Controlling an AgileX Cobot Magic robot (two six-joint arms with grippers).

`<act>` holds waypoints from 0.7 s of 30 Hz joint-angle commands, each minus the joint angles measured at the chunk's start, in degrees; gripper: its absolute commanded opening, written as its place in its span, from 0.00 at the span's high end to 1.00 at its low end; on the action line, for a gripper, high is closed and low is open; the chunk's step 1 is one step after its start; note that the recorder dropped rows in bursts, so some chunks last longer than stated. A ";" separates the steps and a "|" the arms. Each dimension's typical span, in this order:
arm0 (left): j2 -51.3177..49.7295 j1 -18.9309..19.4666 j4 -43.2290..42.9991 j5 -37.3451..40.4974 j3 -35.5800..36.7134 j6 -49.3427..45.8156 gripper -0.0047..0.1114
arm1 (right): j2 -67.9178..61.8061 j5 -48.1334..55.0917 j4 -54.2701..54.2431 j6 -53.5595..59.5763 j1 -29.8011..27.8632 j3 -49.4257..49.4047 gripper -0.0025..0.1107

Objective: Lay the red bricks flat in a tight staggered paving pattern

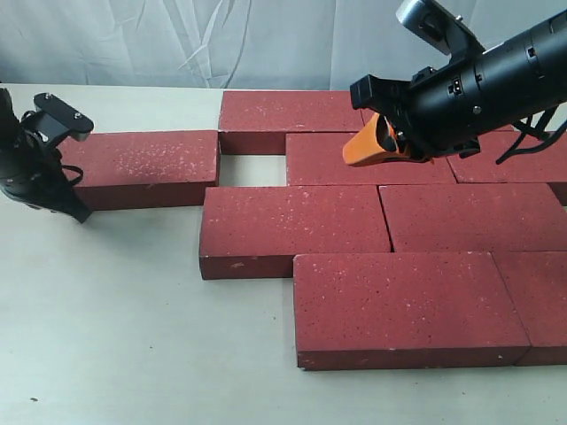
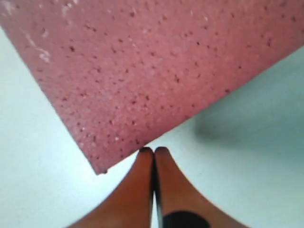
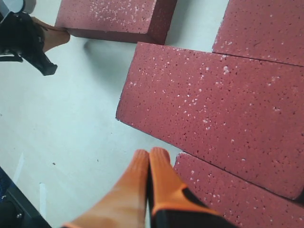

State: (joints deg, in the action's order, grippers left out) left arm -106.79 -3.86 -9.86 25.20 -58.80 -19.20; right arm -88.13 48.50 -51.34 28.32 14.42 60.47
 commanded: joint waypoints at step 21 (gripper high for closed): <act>3.87 -10.86 28.07 2.71 -13.10 2.68 0.96 | 0.50 -0.17 0.50 0.50 -0.03 -0.18 0.98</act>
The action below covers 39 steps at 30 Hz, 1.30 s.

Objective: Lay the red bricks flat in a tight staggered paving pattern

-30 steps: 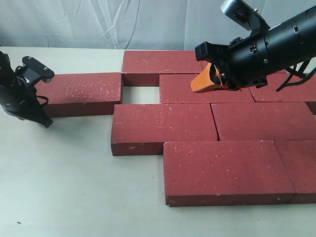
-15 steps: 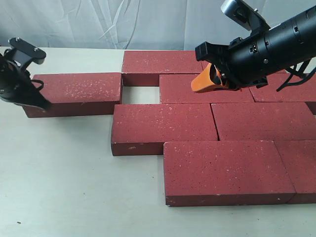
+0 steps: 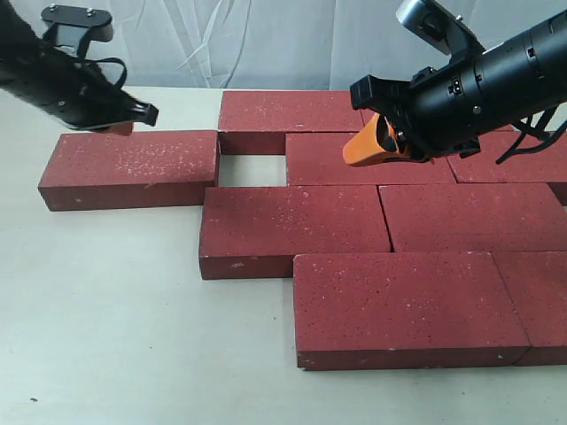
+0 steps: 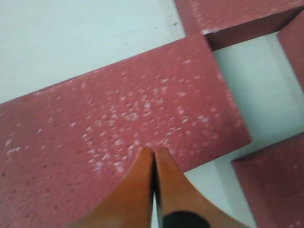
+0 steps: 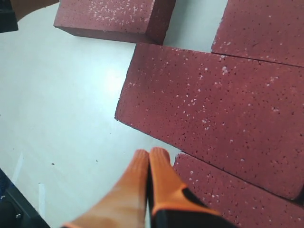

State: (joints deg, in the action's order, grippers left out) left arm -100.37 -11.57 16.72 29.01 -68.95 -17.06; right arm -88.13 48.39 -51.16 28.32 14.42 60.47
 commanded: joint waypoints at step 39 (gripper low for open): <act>-16.61 -6.31 5.71 -0.23 -9.30 0.02 0.96 | 0.50 -0.18 0.32 0.50 -0.03 -0.18 0.98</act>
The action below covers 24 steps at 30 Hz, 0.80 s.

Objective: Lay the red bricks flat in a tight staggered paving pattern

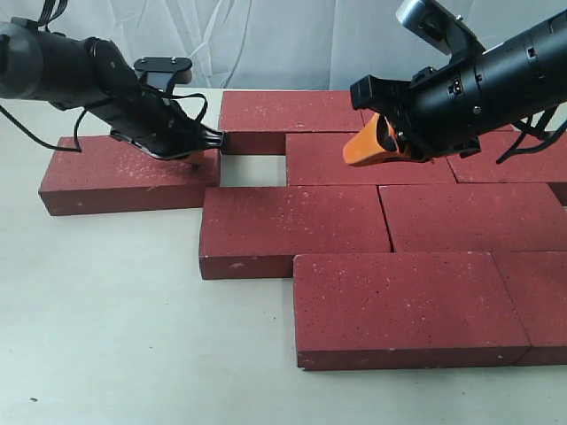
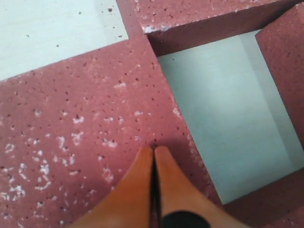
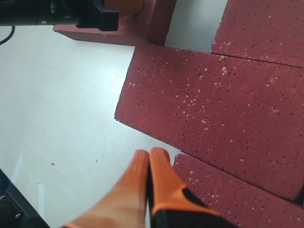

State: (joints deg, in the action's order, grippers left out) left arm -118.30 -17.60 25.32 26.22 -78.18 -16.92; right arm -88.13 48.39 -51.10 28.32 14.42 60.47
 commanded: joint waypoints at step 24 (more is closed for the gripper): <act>8.91 13.33 -8.95 12.49 -0.07 4.30 0.96 | 0.50 -0.99 1.77 0.50 -0.03 -0.18 0.98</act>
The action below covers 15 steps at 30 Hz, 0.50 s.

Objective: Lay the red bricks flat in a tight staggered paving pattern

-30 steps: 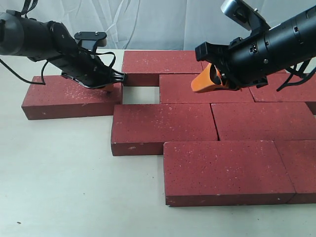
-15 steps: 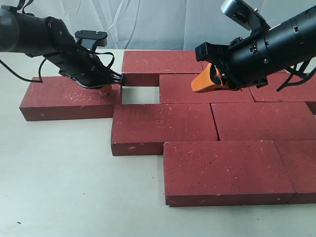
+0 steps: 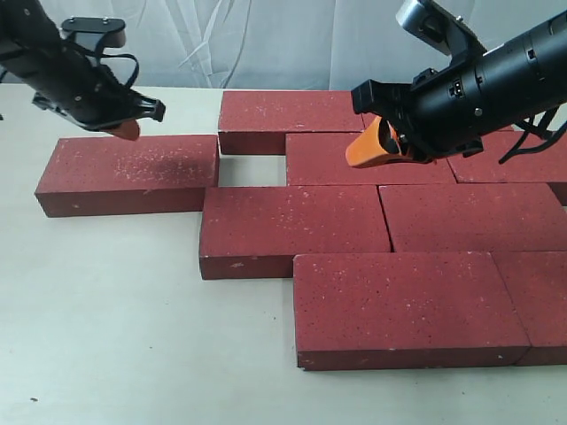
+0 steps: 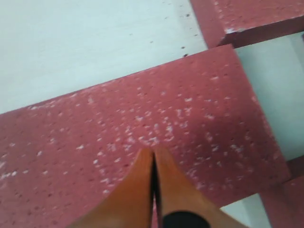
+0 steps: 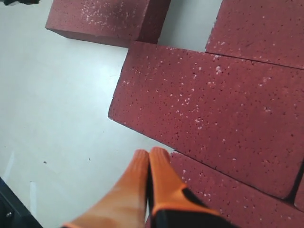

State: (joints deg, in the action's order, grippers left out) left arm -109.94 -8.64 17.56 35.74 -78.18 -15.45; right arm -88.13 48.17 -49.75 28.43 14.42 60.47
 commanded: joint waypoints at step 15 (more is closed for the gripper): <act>0.41 17.39 -5.78 6.15 0.04 5.27 0.96 | 0.50 -0.98 0.53 0.39 -0.03 -0.18 0.98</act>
State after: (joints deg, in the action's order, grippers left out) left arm -109.94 7.74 12.05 41.78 -78.18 -10.48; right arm -88.13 47.91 -49.64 28.43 14.42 60.47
